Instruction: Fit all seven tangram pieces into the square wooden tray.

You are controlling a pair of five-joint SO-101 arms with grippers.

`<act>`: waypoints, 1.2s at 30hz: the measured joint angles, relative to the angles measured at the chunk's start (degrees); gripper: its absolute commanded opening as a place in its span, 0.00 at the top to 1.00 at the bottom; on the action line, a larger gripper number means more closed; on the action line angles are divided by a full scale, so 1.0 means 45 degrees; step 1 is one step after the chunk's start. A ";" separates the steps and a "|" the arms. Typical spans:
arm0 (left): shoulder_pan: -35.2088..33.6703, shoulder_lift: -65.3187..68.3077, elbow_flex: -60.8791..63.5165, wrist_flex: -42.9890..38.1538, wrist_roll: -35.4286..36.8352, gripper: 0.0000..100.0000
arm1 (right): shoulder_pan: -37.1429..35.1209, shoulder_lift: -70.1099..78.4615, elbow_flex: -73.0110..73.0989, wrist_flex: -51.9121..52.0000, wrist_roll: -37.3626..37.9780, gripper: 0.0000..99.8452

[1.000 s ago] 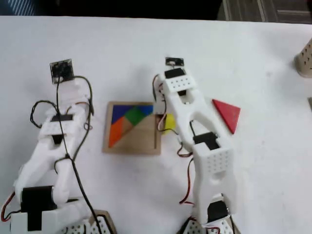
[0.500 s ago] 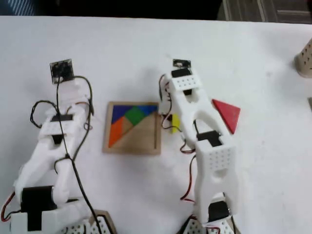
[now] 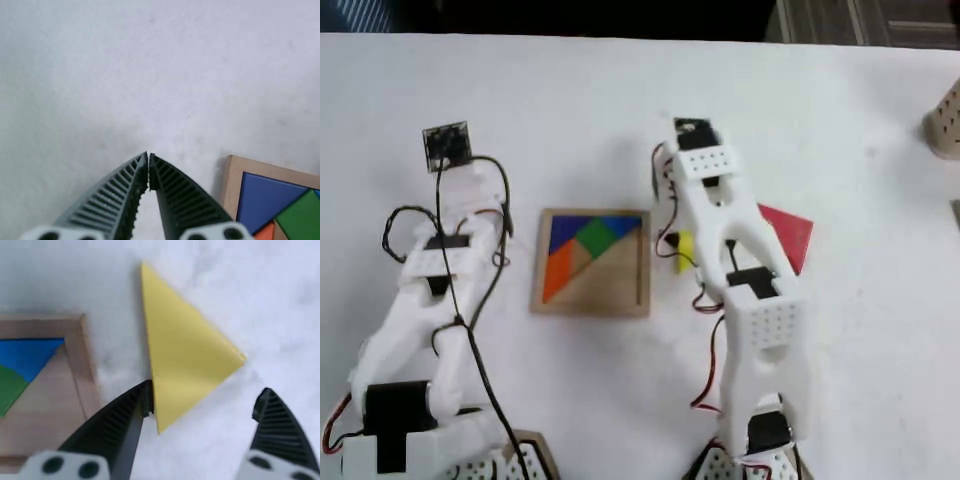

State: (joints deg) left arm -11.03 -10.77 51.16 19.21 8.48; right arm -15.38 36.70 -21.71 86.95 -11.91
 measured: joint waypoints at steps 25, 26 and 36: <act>0.0000 0.0000 0.0000 0.0000 0.0000 0.98 | 0.0156 0.4005 -0.5314 0.1895 0.0078 0.76; 0.0000 0.0000 0.0000 0.0000 0.0000 0.98 | 0.0156 0.4005 -0.5333 0.1895 0.0078 0.76; 0.0000 0.0000 0.0000 0.0000 0.0000 0.98 | 0.0547 0.4005 -0.5392 0.2149 0.0078 0.88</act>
State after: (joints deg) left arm -11.03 -10.77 51.16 19.21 8.48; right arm -12.92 54.73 -45.98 96.62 -11.56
